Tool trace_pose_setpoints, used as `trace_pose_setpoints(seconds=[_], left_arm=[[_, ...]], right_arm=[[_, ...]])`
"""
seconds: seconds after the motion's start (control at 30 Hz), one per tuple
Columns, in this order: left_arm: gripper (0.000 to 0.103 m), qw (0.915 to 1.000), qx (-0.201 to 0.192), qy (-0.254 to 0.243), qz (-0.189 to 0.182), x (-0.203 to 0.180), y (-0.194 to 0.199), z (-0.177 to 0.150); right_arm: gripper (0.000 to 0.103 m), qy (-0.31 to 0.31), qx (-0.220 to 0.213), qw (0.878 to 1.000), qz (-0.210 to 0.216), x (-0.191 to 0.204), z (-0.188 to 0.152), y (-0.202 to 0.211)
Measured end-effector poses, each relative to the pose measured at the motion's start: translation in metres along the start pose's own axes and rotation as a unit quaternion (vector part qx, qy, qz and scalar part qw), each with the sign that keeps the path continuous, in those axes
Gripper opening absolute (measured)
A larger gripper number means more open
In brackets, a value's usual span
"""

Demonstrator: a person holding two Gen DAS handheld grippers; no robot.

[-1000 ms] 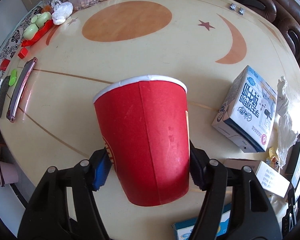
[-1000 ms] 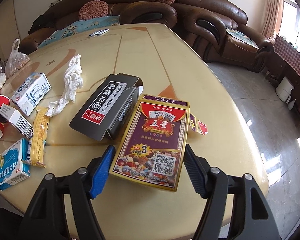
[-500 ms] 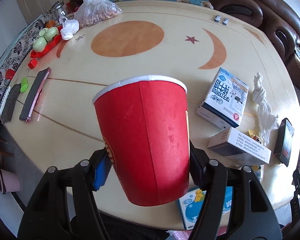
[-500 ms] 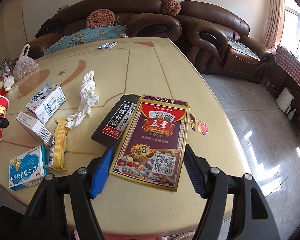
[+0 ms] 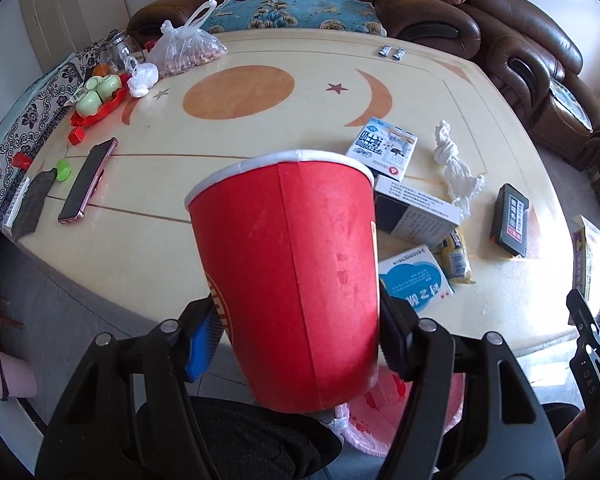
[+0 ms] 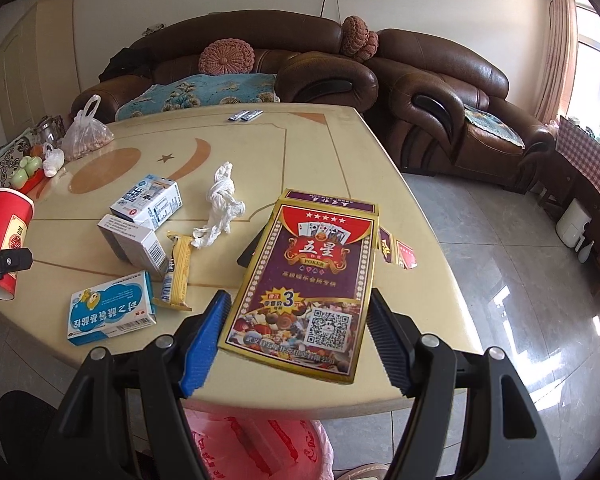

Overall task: Collect trash
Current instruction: 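Grasp the red cup with the left tool while the right tool grasps the card box, then carry the red cup and card box with both tools over the pink bin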

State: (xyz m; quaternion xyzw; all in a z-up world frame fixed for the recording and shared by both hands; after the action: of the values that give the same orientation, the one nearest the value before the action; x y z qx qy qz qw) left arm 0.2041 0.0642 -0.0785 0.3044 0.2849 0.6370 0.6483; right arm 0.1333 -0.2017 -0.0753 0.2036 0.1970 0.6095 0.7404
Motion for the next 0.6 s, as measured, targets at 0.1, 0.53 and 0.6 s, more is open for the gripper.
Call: trace_pose_setpoints(seconds=[0.1, 0.53, 0.6], left_arm=[[0.065, 1.0000, -0.007, -0.004, -0.005, -0.003, 0.016, -0.013], [0.065, 0.9991, -0.017, -0.030, -0.025, -0.020, 0.054, -0.055], [0.065, 0.9987, -0.016, -0.037, -0.030, -0.025, 0.057, -0.063]], right_arm=[[0.067, 0.003, -0.006, 1.000, 0.007, 0.003, -0.003, 0.016], [0.067, 0.039, -0.011, 0.999, 0.032, 0.021, -0.025, 0.066], [0.067, 0.043, -0.010, 0.998, 0.036, 0.023, -0.029, 0.072]])
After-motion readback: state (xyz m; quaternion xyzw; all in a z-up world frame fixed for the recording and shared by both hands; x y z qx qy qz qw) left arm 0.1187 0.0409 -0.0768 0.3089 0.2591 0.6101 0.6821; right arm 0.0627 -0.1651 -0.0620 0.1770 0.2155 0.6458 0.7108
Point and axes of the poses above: each gripper's, at about its wrist camera, not at the fingertips, and y roughly against the way its jaws point, x to its left, z to its top, the point moved 5 cm from there along -y, roughly the way its jaws point, and after that the axes turned 11 degrees about -x, right-handed, at the moved point
